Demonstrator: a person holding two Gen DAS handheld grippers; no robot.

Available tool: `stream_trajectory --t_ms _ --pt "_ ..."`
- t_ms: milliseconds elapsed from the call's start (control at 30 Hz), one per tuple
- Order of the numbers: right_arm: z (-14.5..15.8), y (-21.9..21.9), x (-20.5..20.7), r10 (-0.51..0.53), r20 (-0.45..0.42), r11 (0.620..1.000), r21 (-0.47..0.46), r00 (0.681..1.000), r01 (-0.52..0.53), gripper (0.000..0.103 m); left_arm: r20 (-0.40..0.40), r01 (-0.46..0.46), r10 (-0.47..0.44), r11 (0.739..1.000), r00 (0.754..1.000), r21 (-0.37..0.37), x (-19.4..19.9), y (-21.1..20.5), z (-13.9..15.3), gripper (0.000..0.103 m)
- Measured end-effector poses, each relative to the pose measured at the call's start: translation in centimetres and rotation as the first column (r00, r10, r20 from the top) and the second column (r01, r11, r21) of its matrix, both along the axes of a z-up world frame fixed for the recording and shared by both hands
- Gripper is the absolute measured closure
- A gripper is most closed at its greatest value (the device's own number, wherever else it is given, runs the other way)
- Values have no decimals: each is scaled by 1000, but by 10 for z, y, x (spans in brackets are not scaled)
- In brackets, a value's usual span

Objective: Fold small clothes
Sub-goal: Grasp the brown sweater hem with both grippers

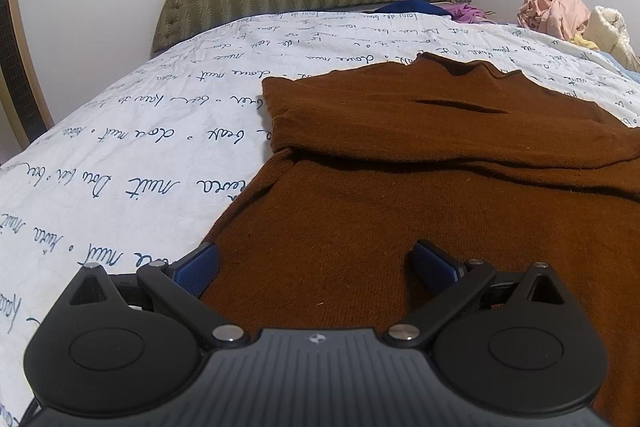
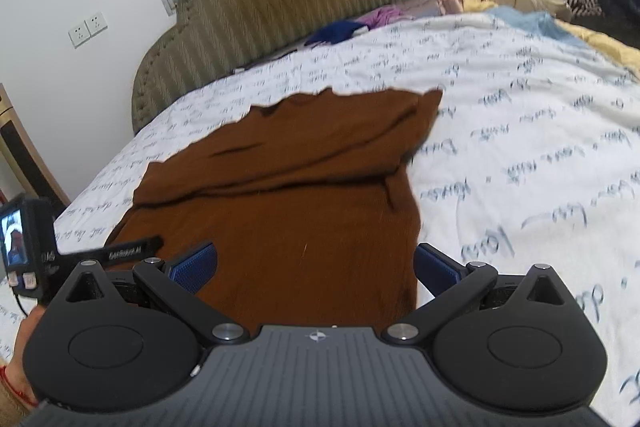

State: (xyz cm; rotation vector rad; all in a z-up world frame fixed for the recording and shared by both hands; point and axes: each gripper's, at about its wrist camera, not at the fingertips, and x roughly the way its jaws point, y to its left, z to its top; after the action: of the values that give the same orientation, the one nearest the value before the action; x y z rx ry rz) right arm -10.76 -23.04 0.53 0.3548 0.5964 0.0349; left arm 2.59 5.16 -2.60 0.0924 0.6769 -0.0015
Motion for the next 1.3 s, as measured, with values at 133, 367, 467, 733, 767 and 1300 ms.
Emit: stream_trajectory --t_ms 133,367,467,733,767,1300 --pt "-3 4 -9 16 -16 1000 -17 1000 -16 0 -1 26 -26 999 1000 23 -14 -1 8 0" --pt "-5 -5 -26 15 -23 998 -53 1000 -16 1 -5 108 -108 994 994 -18 -63 24 34 0" --pt "-10 -11 -34 22 -33 998 -54 999 -24 5 -23 116 -118 992 993 -56 -81 48 40 0" --pt "-23 -38 -48 22 -80 997 78 997 -16 20 -143 94 -144 946 979 -310 -104 131 43 0" --pt "-22 -42 -51 25 -83 996 88 996 -17 21 -153 95 -156 933 976 -346 -107 139 43 0" --pt "-35 -52 -82 288 -191 920 327 938 -216 42 -223 258 -451 778 864 -573 -126 147 25 7"
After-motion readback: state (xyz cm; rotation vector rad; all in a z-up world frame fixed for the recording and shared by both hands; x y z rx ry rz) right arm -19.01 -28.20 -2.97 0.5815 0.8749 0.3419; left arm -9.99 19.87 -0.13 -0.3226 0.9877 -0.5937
